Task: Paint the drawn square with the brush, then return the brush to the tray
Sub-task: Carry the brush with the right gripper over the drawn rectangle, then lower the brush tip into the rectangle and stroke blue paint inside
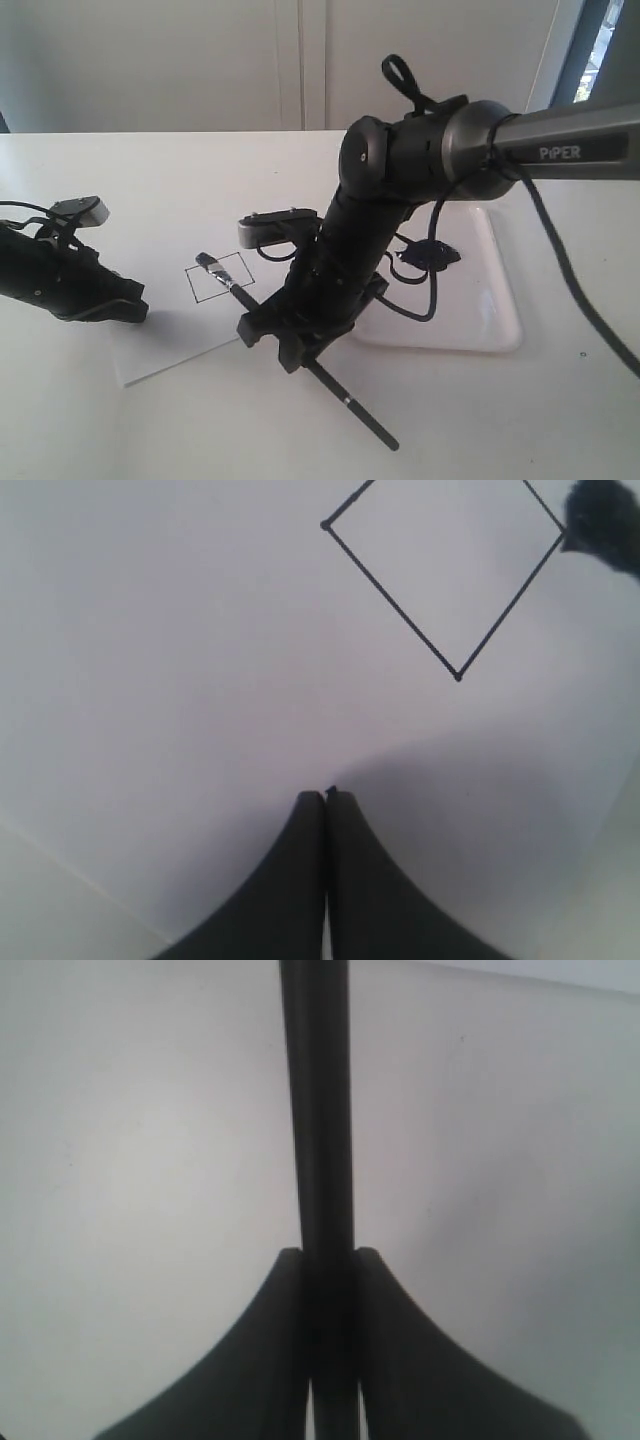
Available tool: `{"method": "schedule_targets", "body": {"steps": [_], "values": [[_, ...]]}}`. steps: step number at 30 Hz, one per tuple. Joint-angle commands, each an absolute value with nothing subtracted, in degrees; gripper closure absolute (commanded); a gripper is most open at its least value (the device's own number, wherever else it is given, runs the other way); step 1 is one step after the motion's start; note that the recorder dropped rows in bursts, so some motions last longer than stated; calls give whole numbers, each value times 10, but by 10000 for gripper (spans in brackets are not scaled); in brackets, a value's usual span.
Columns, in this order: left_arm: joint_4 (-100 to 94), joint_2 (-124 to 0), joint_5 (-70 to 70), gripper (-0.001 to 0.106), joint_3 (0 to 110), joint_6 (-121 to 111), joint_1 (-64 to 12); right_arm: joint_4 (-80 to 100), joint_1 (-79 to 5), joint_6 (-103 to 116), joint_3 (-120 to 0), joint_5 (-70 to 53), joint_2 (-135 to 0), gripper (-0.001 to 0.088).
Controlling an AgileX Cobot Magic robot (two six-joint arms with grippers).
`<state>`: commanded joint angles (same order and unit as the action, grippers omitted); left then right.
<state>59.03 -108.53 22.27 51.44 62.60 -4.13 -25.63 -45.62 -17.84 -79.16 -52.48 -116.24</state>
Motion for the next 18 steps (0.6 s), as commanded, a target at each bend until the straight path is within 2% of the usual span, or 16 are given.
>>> {"method": "schedule_targets", "body": {"steps": [18], "values": [[590, -1085, 224, 1053, 514, 626, -41, -234, -462, -141, -866, -535, -1212, 868]]}}
